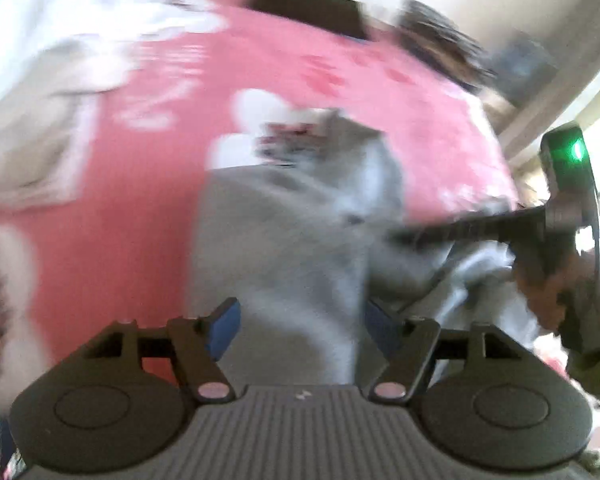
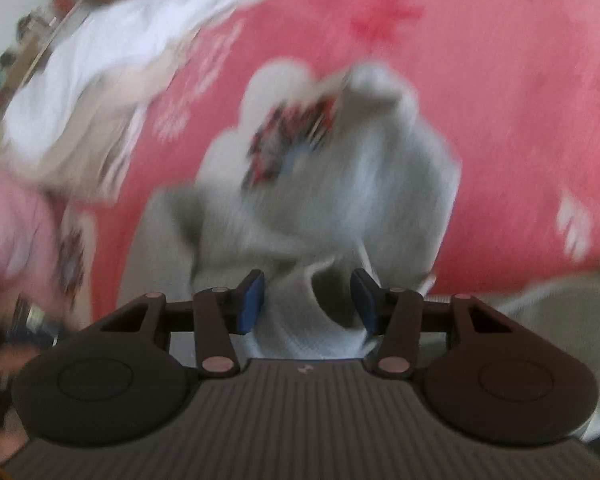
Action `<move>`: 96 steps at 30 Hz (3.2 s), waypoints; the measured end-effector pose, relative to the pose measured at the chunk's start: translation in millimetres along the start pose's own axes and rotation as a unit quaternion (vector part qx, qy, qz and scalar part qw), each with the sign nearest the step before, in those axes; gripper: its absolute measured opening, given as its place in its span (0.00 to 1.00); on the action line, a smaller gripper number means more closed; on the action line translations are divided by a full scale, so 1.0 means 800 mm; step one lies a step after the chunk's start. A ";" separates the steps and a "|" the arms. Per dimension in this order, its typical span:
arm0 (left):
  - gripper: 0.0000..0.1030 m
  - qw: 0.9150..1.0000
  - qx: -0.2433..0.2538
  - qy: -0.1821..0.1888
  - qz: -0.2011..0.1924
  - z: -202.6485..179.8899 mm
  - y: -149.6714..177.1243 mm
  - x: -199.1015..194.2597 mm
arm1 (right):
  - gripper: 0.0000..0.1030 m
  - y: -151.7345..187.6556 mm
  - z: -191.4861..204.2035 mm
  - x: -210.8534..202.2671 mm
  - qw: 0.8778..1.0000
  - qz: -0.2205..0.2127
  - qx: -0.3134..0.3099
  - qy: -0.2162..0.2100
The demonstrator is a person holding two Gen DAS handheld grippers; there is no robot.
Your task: Fold clothes
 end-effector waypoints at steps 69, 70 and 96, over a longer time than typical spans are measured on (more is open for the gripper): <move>0.13 0.982 -0.042 0.086 -0.165 -0.004 -0.104 0.025 | 0.13 0.031 -0.151 -0.287 0.957 -0.279 0.041 -0.066; 0.13 0.980 -0.043 0.083 -0.177 -0.008 -0.112 0.026 | 0.13 0.025 -0.152 -0.292 0.953 -0.289 0.047 -0.072; 0.12 0.972 0.050 -0.088 -0.210 -0.037 -0.512 0.220 | 0.12 -0.373 -0.285 -0.217 0.915 -0.386 0.118 0.021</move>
Point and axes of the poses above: each gripper's, at about its wrist camera, not at the fingertips, and x roughly the way its jaws point, z to its left, y to its underside, the point moved 4 cm from there along x, roughly the way its jaws point, and after that the axes turned 9 degrees about x, right-handed, at the moved point
